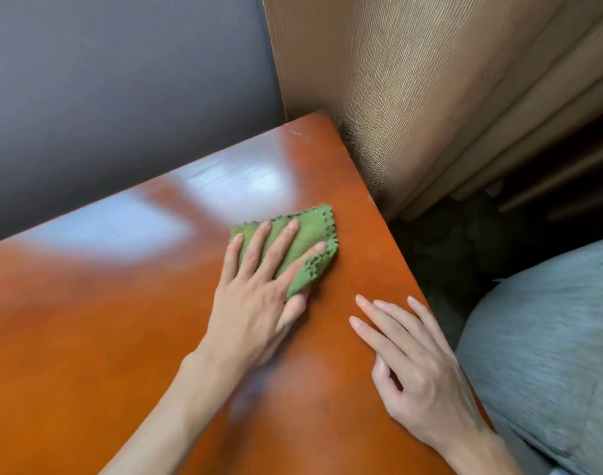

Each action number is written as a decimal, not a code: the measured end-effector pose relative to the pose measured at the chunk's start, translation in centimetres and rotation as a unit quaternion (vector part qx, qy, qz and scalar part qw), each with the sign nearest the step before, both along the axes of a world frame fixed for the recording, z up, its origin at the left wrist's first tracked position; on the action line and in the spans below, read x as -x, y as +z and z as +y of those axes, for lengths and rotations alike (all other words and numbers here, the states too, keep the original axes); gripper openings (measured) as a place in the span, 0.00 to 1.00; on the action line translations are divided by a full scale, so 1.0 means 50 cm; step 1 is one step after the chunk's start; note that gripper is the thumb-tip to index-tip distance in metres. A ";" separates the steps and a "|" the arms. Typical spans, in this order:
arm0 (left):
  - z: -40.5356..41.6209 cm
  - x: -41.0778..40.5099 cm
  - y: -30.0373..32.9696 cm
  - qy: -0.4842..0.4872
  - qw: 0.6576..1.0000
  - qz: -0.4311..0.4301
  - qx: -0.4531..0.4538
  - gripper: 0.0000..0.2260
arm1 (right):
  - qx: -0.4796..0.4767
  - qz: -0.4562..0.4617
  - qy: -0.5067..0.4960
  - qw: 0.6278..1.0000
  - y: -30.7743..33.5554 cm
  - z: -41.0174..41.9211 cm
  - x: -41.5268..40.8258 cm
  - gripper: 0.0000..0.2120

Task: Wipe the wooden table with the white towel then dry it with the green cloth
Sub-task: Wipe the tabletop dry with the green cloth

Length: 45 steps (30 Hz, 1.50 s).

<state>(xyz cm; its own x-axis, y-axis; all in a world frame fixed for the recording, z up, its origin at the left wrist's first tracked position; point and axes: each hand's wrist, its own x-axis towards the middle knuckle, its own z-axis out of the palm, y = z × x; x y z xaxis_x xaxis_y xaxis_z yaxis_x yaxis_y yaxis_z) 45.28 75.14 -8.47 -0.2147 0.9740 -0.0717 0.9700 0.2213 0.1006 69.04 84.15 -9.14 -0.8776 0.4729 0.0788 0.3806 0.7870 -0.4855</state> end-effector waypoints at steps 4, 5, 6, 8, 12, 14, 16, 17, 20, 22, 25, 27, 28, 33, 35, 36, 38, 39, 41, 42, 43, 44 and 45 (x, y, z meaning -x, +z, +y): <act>0.093 0.122 -0.009 0.093 0.995 0.028 -0.012 0.26 | 0.011 -0.008 0.001 1.000 0.001 0.002 -0.001 0.25; 0.126 0.144 -0.011 0.108 0.994 0.029 -0.011 0.26 | 0.011 -0.008 0.002 1.000 0.001 0.001 0.000 0.25; 0.160 0.161 -0.013 0.116 0.993 0.031 -0.007 0.26 | 0.011 -0.007 0.002 1.000 0.002 0.001 0.000 0.25; 0.224 0.171 -0.014 0.121 0.992 0.038 0.003 0.26 | 0.009 -0.005 0.005 1.000 0.002 0.000 0.001 0.25; 0.283 0.094 0.001 0.076 0.997 0.017 -0.005 0.29 | 0.000 0.024 -0.001 1.000 -0.005 0.000 0.000 0.23; 0.255 0.016 0.003 -0.024 1.000 -0.003 0.000 0.29 | -0.015 0.056 -0.011 0.998 -0.010 -0.002 -0.002 0.20; 0.199 -0.059 0.006 -0.128 0.992 -0.016 -0.002 0.28 | -0.030 0.089 -0.023 0.995 -0.014 -0.003 -0.007 0.18; 0.166 -0.085 0.006 -0.162 0.987 -0.017 0.003 0.28 | -0.035 0.102 -0.025 0.994 -0.014 -0.003 -0.009 0.17; 0.080 -0.107 0.010 -0.186 0.982 -0.001 0.036 0.29 | -0.025 0.128 0.005 0.991 -0.009 -0.007 -0.011 0.16; 0.047 -0.083 0.012 -0.163 0.986 0.021 0.034 0.31 | 0.000 0.132 0.013 0.991 -0.009 -0.005 -0.010 0.16; 0.048 -0.012 0.007 -0.058 0.998 0.033 0.021 0.30 | 0.011 0.137 0.011 0.991 -0.019 -0.001 -0.010 0.17; 0.078 0.047 0.003 0.030 0.999 0.026 0.014 0.28 | 0.015 0.132 0.013 0.991 -0.020 -0.003 -0.010 0.18; 0.101 0.073 0.001 0.066 0.997 0.030 0.010 0.27 | 0.016 0.120 0.016 0.993 -0.018 -0.003 -0.009 0.19; 0.194 0.115 -0.004 0.171 0.984 0.035 0.013 0.26 | 0.017 0.046 0.006 0.999 -0.011 -0.003 -0.004 0.21; 0.194 0.090 0.000 0.154 0.987 0.038 0.006 0.26 | 0.005 0.032 0.003 0.999 -0.012 -0.006 -0.003 0.22; 0.180 0.068 0.000 0.126 0.991 0.041 0.007 0.26 | -0.002 0.028 0.002 1.000 -0.010 -0.006 -0.003 0.22; 0.130 0.019 0.003 0.068 0.997 0.029 0.009 0.27 | -0.014 0.021 0.000 1.000 -0.007 -0.007 -0.003 0.22; 0.097 -0.004 0.005 0.049 0.999 0.021 0.011 0.27 | -0.018 0.018 -0.001 1.000 -0.004 -0.006 -0.002 0.22; 0.015 -0.044 0.006 0.030 0.999 0.016 0.018 0.29 | -0.022 0.010 0.000 1.000 -0.001 -0.004 -0.002 0.22; -0.030 -0.063 0.007 0.024 0.999 0.020 0.022 0.31 | -0.022 0.003 0.002 1.000 0.001 -0.004 -0.001 0.22; -0.077 -0.079 0.008 0.015 0.999 0.026 0.026 0.33 | -0.020 -0.004 0.004 1.000 0.002 -0.004 0.000 0.22; -0.123 -0.094 0.009 0.008 0.999 0.028 0.031 0.35 | -0.020 -0.012 0.005 1.000 0.003 -0.005 0.001 0.23; -0.167 -0.105 0.012 0.001 0.999 0.026 0.035 0.37 | -0.019 -0.019 0.005 1.000 0.005 -0.007 0.000 0.23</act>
